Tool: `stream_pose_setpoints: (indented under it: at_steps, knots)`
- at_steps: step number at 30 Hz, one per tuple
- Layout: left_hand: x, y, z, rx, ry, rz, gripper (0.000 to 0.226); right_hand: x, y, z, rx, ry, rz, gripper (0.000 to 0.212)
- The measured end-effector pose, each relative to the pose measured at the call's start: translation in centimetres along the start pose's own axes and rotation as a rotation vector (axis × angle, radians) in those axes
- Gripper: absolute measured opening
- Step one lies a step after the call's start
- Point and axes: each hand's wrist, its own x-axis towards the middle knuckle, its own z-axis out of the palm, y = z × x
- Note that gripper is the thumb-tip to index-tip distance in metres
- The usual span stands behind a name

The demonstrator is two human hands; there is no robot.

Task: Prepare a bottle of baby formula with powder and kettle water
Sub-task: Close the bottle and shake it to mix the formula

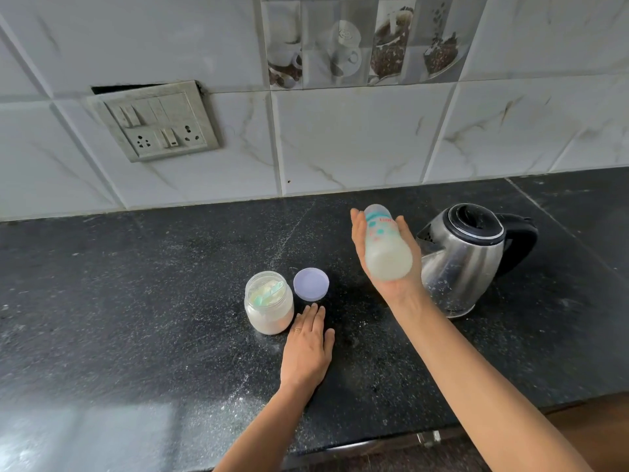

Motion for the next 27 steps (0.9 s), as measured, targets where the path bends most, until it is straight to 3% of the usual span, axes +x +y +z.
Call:
stream_pose_setpoints:
  at_steps: [1, 5, 9, 10, 12, 14, 18, 19, 23, 27]
  knots:
    - [0.0, 0.0, 0.0, 0.0, -0.001, 0.002, 0.056, 0.2, -0.3, 0.0, 0.012, -0.029, 0.038, 0.068]
    - [0.0, 0.0, -0.1, 0.005, 0.011, 0.013, 0.064, -0.1, -0.2, 0.7, -0.34, -0.048, 0.081, 0.057]
    - [-0.1, 0.1, 0.0, 0.004, 0.006, 0.007, 0.065, 0.5, -0.7, 0.4, -0.08, 0.039, -0.109, 0.096]
    - [-0.1, 0.1, 0.0, 0.001, 0.006, 0.007, 0.064, 0.6, -0.7, 0.5, -0.071, -0.01, -0.069, 0.09]
    - [0.0, 0.1, -0.1, -0.006, 0.014, 0.009, 0.063, 0.0, -0.2, 0.3, -0.294, -0.051, 0.02, 0.063]
    - [0.0, 0.1, -0.1, -0.008, 0.02, 0.011, 0.062, -0.3, -0.1, 0.8, -0.404, -0.083, 0.028, 0.056]
    - [-0.1, 0.2, -0.1, -0.006, 0.01, 0.007, 0.063, 0.4, -0.4, 0.4, -0.108, 0.013, -0.049, 0.095]
    - [-0.1, 0.2, -0.1, -0.006, 0.006, 0.007, 0.063, 0.5, -0.6, 0.1, -0.085, -0.021, 0.005, 0.092]
    - [0.0, 0.2, -0.3, -0.015, 0.017, 0.008, 0.057, -0.3, -0.1, 0.3, -0.371, -0.092, 0.122, 0.063]
    - [0.0, 0.2, -0.2, -0.023, 0.024, 0.009, 0.05, 0.2, -0.3, 0.3, -0.097, -0.001, -0.023, 0.083]
